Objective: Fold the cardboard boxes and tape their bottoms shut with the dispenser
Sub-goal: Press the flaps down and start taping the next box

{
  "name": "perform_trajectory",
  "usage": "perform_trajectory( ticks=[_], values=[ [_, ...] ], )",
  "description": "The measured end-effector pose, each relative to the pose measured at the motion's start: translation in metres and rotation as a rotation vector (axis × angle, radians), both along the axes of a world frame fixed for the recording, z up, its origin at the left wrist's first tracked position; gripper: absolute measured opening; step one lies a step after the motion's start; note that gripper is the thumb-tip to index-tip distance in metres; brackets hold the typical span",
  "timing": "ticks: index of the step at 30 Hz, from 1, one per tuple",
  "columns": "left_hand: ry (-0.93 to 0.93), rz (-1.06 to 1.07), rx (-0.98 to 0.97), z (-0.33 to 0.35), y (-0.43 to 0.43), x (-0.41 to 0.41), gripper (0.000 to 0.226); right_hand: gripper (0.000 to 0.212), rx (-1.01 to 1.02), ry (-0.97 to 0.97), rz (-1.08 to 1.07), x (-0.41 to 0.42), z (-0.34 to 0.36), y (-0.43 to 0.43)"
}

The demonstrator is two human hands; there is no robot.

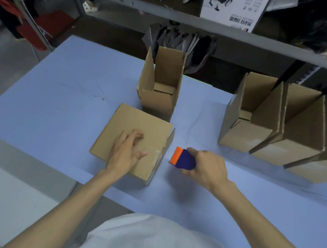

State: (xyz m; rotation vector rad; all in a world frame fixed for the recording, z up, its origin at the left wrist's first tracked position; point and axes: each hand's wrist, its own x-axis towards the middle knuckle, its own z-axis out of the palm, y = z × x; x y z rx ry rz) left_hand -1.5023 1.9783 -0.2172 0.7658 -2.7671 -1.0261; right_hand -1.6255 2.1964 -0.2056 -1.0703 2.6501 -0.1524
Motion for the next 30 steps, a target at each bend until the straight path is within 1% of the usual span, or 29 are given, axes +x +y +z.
perform_trajectory(
  ticks=[2, 4, 8, 11, 12, 13, 14, 15, 16, 18, 19, 20, 21, 23, 24, 27, 28, 30],
  values=[
    [0.032, -0.186, -0.085, 0.001, 0.014, 0.003, 0.027, 0.041, -0.078, -0.004, -0.052, -0.005, 0.008, 0.011],
    [-0.002, -0.307, -0.144, 0.002, 0.027, 0.003, 0.019, 0.048, -0.128, -0.007, -0.081, -0.003, 0.01, 0.018],
    [-0.126, -0.349, -0.354, -0.005, 0.039, -0.002, 0.018, 0.059, -0.21, -0.049, -0.198, 0.005, 0.004, 0.032],
    [-0.281, -0.405, -0.519, -0.006, 0.045, -0.013, 0.017, 0.068, -0.267, -0.095, -0.255, 0.007, 0.003, 0.036],
    [-0.327, -0.426, -0.548, -0.007, 0.046, -0.016, 0.019, 0.07, -0.29, -0.102, -0.258, 0.008, 0.004, 0.038],
    [-0.36, -0.44, -0.535, -0.006, 0.046, -0.018, 0.021, 0.071, -0.313, -0.107, -0.254, 0.008, 0.006, 0.04],
    [-0.361, -0.435, -0.472, -0.003, 0.045, -0.019, 0.023, 0.072, -0.346, -0.112, -0.247, 0.009, 0.009, 0.042],
    [-0.321, -0.389, -0.354, 0.001, 0.044, -0.02, 0.024, 0.071, -0.393, -0.121, -0.241, 0.01, 0.013, 0.044],
    [-0.234, -0.292, -0.175, 0.007, 0.043, -0.021, 0.024, 0.071, -0.446, -0.134, -0.231, 0.01, 0.017, 0.046],
    [-0.063, -0.026, 0.311, 0.023, 0.042, -0.028, 0.022, 0.072, -0.543, -0.164, -0.196, 0.014, 0.024, 0.05],
    [-0.067, 0.049, 0.551, 0.032, 0.043, -0.034, 0.023, 0.073, -0.582, -0.177, -0.179, 0.015, 0.027, 0.051],
    [-0.12, 0.053, 0.734, 0.04, 0.045, -0.039, 0.026, 0.074, -0.615, -0.186, -0.161, 0.017, 0.029, 0.051],
    [-0.169, 0.019, 0.844, 0.047, 0.046, -0.043, 0.031, 0.075, -0.639, -0.196, -0.145, 0.018, 0.032, 0.05],
    [-0.183, -0.033, 0.965, 0.054, 0.049, -0.046, 0.039, 0.076, -0.679, -0.21, -0.117, 0.018, 0.037, 0.048],
    [-0.171, -0.034, 1.023, 0.056, 0.05, -0.045, 0.038, 0.077, -0.697, -0.207, -0.106, 0.018, 0.04, 0.047],
    [-0.182, -0.002, 1.175, 0.057, 0.051, -0.045, 0.026, 0.077, -0.717, -0.189, -0.088, 0.019, 0.047, 0.046],
    [-0.198, 0.002, 1.196, 0.057, 0.05, -0.045, 0.023, 0.077, -0.713, -0.184, -0.087, 0.019, 0.048, 0.046],
    [-0.229, -0.011, 1.179, 0.058, 0.047, -0.046, 0.019, 0.077, -0.701, -0.18, -0.088, 0.019, 0.048, 0.048]
  ],
)
